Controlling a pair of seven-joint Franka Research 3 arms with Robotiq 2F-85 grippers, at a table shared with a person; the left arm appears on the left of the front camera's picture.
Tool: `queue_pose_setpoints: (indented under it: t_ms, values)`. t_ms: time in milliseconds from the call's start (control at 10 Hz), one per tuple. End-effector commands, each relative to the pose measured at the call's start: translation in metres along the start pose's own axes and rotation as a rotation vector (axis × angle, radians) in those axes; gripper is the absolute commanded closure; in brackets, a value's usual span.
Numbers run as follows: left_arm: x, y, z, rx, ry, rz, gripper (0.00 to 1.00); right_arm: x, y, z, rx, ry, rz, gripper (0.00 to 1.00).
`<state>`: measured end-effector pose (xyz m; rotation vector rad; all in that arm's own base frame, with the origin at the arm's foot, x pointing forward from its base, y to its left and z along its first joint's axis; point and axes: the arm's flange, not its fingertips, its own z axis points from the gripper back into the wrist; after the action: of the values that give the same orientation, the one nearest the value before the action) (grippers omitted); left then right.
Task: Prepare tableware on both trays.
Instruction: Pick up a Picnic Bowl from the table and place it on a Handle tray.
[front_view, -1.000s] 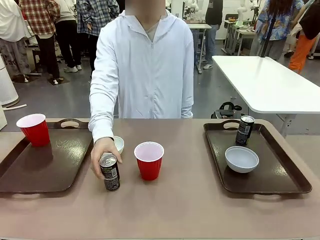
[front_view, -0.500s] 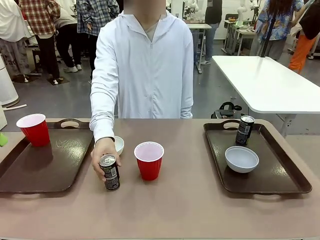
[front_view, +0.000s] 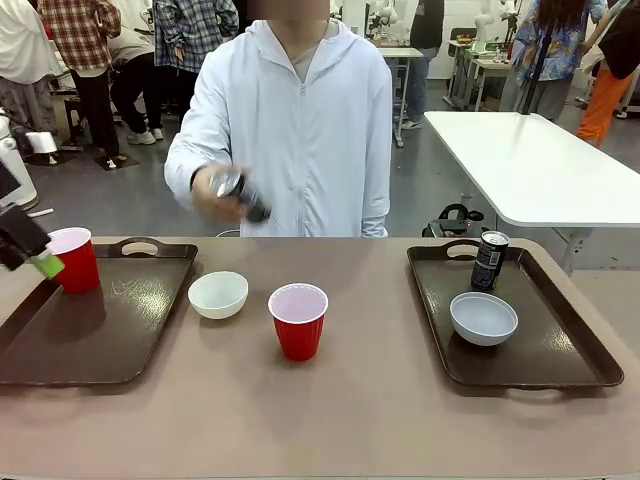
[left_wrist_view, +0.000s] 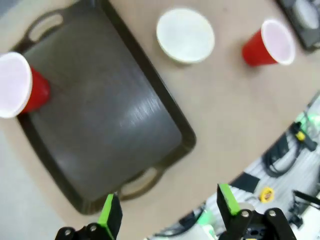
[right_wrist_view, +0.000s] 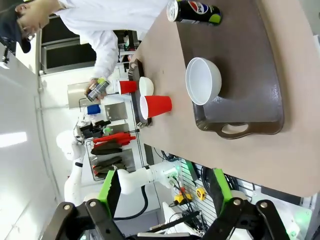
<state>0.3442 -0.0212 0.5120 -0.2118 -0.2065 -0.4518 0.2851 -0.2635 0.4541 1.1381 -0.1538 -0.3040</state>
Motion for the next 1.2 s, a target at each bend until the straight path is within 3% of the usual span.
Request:
queue_pose_setpoints:
  t_ms: [0,200,400,700,900,1000,1100]
  values:
    - [0.021,-0.011,-0.017,0.163,-0.044,0.011,0.0,-0.005,-0.001,0.0,-0.001,0.004,-0.006,0.07]
    - [0.046,-0.032,-0.031,0.241,-0.071,-0.023,0.0,-0.005,-0.001,0.0,-0.001,0.004,-0.006,0.07]
    - [0.084,-0.053,-0.056,0.222,-0.05,-0.023,0.0,-0.005,-0.001,0.0,-0.001,0.004,-0.006,0.07]
    - [0.109,-0.056,-0.092,0.234,-0.063,-0.021,0.0,-0.005,-0.001,0.0,-0.001,0.004,-0.006,0.07]
    - [0.098,-0.054,-0.093,0.197,-0.027,-0.021,0.0,-0.005,-0.001,0.0,-0.001,0.004,-0.006,0.07]
    - [0.076,-0.057,-0.077,0.159,0.015,-0.04,0.0,-0.005,-0.001,0.0,-0.001,0.004,-0.006,0.07]
    - [0.021,-0.069,-0.042,0.144,0.155,-0.11,0.0,-0.005,-0.001,0.0,-0.001,0.004,-0.006,0.07]
